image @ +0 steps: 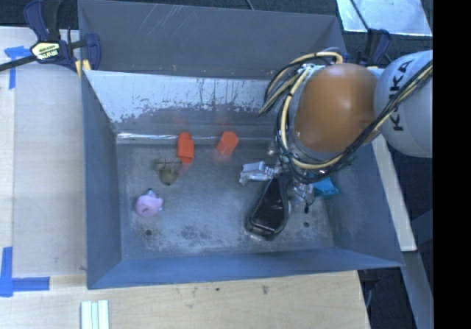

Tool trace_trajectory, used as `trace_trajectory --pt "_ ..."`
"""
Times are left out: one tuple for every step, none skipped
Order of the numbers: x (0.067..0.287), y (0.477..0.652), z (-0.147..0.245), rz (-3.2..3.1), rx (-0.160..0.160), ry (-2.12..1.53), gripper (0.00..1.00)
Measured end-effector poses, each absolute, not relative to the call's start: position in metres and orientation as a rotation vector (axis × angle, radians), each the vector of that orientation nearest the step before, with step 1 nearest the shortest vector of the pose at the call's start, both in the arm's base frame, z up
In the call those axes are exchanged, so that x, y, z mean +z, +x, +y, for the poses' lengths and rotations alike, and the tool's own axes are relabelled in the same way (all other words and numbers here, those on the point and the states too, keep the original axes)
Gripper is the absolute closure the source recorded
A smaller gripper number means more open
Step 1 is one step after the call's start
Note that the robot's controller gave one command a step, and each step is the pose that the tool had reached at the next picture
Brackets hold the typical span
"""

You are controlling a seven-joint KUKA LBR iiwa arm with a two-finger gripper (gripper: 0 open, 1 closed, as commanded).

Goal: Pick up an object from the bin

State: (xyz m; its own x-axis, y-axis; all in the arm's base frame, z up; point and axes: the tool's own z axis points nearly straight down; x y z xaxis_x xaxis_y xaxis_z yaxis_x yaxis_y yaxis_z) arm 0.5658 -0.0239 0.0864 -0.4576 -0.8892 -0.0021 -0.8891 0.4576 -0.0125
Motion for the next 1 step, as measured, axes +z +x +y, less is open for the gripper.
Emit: trace_trajectory --pt "0.0777 0.5715 -0.0131 2.397 -0.009 -2.017 1.00"
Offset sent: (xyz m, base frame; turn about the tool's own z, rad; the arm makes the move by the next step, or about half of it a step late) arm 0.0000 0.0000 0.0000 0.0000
